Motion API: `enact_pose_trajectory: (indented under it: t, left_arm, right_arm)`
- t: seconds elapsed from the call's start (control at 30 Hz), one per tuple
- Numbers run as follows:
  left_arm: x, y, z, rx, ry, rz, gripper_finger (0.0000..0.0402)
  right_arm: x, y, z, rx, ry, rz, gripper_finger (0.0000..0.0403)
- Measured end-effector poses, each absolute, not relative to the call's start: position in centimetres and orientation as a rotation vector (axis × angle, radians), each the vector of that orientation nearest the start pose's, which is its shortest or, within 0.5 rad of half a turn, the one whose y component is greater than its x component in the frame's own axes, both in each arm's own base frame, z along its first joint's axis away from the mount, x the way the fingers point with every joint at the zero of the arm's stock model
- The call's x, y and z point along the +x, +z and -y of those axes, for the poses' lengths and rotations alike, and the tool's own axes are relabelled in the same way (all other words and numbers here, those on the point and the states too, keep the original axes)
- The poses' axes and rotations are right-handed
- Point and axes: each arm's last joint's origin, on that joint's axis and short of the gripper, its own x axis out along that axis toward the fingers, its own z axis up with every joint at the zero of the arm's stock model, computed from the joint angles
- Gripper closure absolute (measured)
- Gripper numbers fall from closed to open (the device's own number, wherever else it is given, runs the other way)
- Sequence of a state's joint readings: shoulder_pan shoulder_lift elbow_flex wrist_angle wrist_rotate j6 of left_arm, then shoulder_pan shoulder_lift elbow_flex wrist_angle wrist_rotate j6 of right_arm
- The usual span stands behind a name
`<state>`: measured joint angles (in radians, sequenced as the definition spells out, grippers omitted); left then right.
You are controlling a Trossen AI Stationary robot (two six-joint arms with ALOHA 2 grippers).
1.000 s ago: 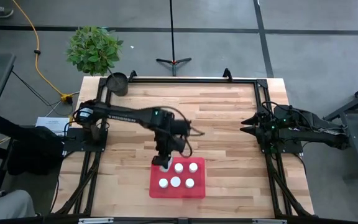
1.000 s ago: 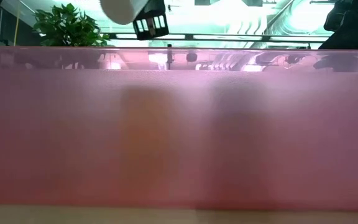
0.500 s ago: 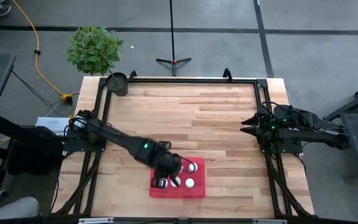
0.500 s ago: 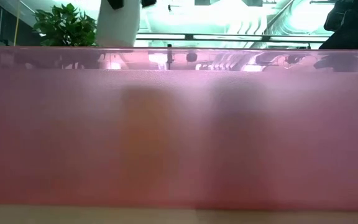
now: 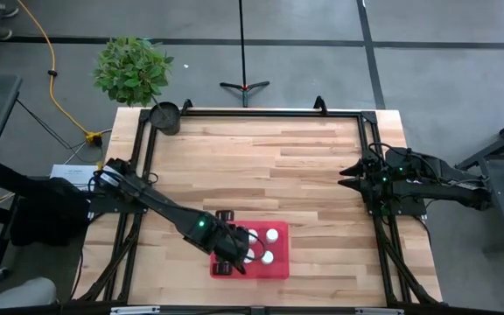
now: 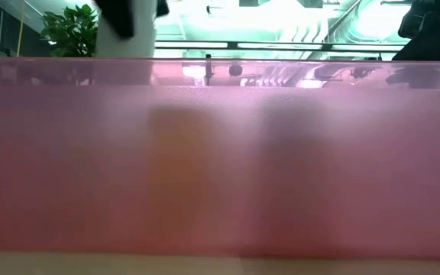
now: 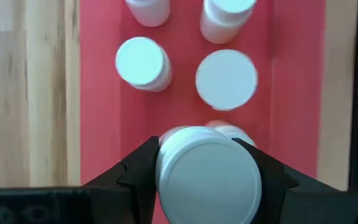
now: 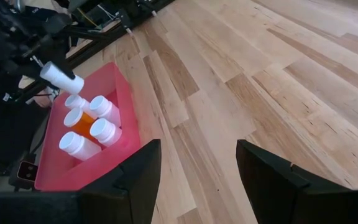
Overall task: Pick and place pill bottles into a basket
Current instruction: Put the white pill bottle into the bin
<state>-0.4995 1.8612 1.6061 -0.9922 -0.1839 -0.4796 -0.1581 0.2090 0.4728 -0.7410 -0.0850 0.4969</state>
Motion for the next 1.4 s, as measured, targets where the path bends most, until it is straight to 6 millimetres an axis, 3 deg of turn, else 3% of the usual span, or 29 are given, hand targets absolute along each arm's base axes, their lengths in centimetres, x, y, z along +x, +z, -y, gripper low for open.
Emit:
enact_pose_trajectory:
  t: [0.53, 1.03, 1.4]
  left_arm:
    - [30.1, 23.8, 14.6, -0.162, 0.097, -1.051, 0.0193]
    - [30.8, 20.8, 12.0, -0.227, 0.071, -1.050, 0.0193]
    - [30.9, 20.7, 11.9, -0.243, 0.034, -1.061, 0.0193]
  right_arm:
    - [6.8, 23.6, 0.8, 0.545, -0.189, -0.448, 0.0203]
    - [6.8, 23.6, 0.8, 0.544, -0.193, -0.448, 0.0203]
    - [6.8, 23.6, 0.8, 0.544, -0.193, -0.447, 0.0203]
